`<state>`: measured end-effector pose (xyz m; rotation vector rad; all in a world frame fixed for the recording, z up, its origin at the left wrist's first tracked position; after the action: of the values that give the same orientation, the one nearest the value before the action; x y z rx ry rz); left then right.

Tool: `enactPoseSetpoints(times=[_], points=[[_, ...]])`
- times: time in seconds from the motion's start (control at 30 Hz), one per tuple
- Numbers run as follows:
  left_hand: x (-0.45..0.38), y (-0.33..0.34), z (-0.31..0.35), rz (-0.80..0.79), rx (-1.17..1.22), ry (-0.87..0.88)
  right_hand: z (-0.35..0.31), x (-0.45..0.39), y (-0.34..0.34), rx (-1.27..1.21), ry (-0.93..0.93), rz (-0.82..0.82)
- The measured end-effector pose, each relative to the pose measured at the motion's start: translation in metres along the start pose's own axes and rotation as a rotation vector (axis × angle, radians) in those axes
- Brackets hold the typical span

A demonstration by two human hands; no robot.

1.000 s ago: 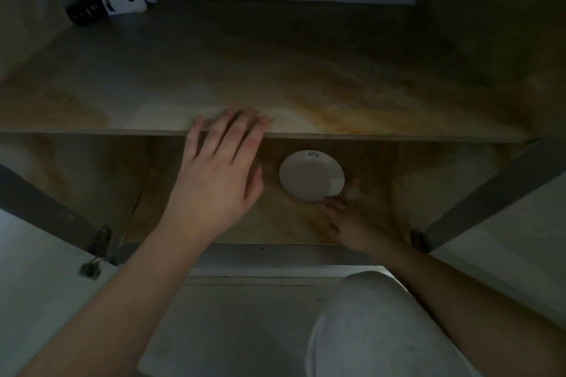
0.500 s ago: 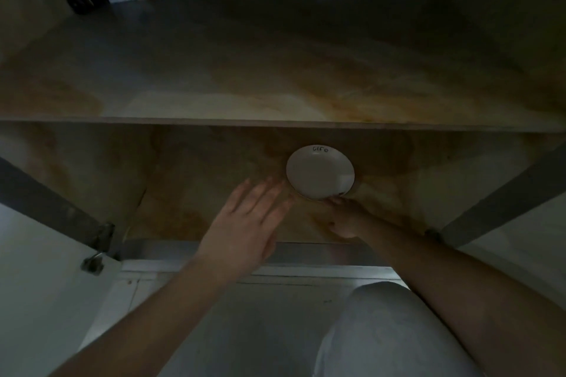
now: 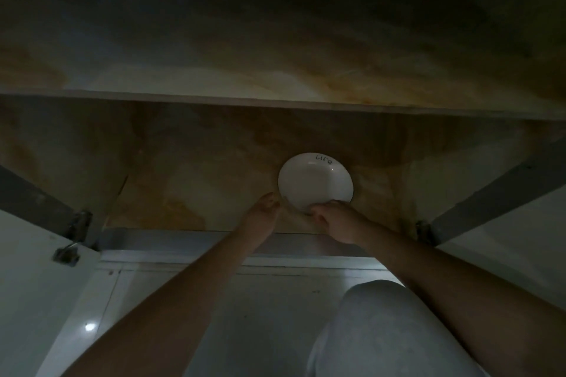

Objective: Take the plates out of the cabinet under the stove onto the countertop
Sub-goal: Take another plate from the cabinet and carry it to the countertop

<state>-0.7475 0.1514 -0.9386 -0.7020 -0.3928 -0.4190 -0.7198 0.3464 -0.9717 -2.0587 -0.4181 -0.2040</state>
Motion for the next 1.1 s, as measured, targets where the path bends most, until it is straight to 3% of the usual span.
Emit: enactPoseSetpoints(times=[0.1,0.2,0.27,0.37,0.6,0.77,0.97,1.1], points=[[-0.010,0.008,-0.009,-0.033,0.382,-0.130,0.017,0.002,-0.016,-0.235,0.074,0.242],[-0.020,0.011,-0.013,-0.029,0.606,-0.153,0.045,0.009,-0.031,-0.596,0.334,0.462],[-0.027,0.010,-0.013,-0.017,0.700,-0.165,0.059,0.012,-0.032,-0.844,0.500,0.512],[-0.036,0.011,-0.012,-0.093,0.853,-0.148,0.069,0.019,-0.022,-1.107,0.736,0.458],[-0.036,0.018,0.000,-0.238,0.909,-0.164,0.047,0.019,-0.016,-1.639,0.527,0.442],[-0.040,0.006,-0.006,-0.226,0.866,-0.220,0.049,0.026,-0.010,-1.513,0.587,0.393],[-0.045,0.001,-0.030,-0.266,0.803,-0.274,0.049,0.024,-0.006,-1.311,0.647,0.549],[-0.052,0.003,-0.033,-0.261,0.802,-0.238,0.052,0.021,-0.005,-1.473,0.711,0.538]])
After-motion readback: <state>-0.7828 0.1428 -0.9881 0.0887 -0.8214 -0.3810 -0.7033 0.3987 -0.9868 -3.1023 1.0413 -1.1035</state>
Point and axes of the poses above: each hand's wrist, its own x-axis away from the middle knuckle, its own y-axis out of the palm, z = x × y, the point moved 5 cm from there along -x, towards the middle knuckle, and after that the axes turned 11 degrees about -x, right-handed, at the moved point
